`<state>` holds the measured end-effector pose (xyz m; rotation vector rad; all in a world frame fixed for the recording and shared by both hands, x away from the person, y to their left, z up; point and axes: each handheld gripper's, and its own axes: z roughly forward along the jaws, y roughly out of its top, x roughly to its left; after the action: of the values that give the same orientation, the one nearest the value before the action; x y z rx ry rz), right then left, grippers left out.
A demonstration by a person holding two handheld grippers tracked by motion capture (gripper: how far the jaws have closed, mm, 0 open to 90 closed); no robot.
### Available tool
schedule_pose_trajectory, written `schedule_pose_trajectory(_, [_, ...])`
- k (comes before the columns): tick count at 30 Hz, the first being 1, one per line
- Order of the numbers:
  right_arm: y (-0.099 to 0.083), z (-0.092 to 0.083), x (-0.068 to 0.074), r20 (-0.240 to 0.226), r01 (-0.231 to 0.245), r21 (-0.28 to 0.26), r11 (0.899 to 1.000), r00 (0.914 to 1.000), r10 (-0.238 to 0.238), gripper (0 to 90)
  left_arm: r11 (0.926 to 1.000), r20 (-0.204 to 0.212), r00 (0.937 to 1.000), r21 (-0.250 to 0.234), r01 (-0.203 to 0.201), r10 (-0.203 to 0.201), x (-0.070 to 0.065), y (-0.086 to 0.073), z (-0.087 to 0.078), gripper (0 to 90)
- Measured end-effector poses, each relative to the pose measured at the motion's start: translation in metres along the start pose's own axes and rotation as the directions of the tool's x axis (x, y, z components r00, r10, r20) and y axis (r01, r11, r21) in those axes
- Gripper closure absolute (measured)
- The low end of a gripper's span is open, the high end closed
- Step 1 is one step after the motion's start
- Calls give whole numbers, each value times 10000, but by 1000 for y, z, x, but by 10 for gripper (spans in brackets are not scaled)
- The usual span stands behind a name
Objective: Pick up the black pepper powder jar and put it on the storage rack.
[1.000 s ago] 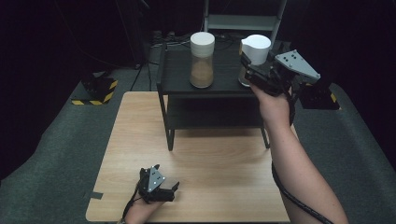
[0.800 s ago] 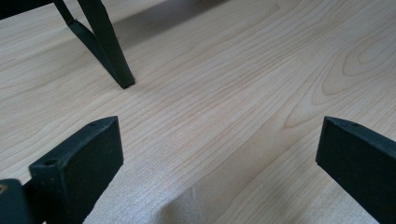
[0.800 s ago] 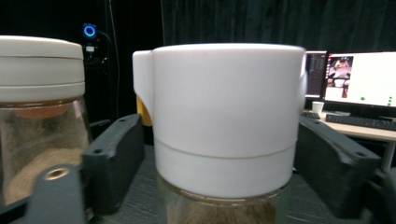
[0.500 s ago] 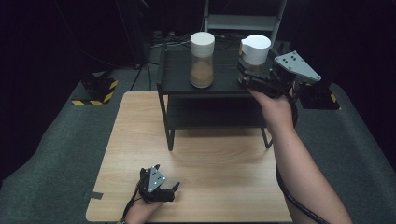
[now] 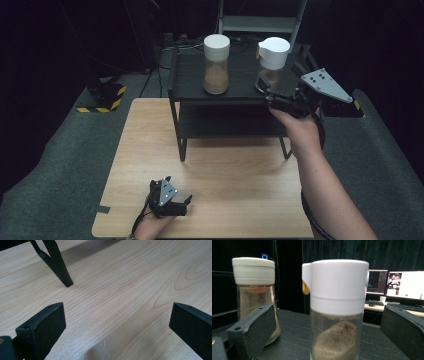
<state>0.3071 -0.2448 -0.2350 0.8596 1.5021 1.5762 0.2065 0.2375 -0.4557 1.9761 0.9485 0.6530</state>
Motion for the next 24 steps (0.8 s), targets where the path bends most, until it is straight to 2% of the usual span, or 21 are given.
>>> schedule_pose_trajectory(6, [-9, -12, 4, -244, 431, -168, 9989, 9988, -435, 0, 10000, -29, 10000, 49, -62, 62, -1, 1, 0, 9])
schedule_pose_trajectory(15, [-21, -36, 7, -463, 476, -279, 9985, 9977, -489, 0, 10000, -104, 9999, -33, 80, -80, -1, -1, -1, 9])
schedule_pose_trajectory(20, [-37, -50, 11, -567, 827, -256, 9962, 9949, -840, 0, 9999, -128, 9999, -146, -8, 6, -2, -3, -2, 9])
schedule_pose_trajectory(23, [-42, -54, 12, -597, 901, -210, 9957, 9940, -912, 0, 9998, -117, 9999, -177, -19, 17, -2, -3, -2, 9])
schedule_pose_trajectory(24, [-49, -60, 12, -624, 861, -129, 9962, 9943, -868, 0, 9998, -124, 9999, -186, -36, 34, -2, -4, -2, 9])
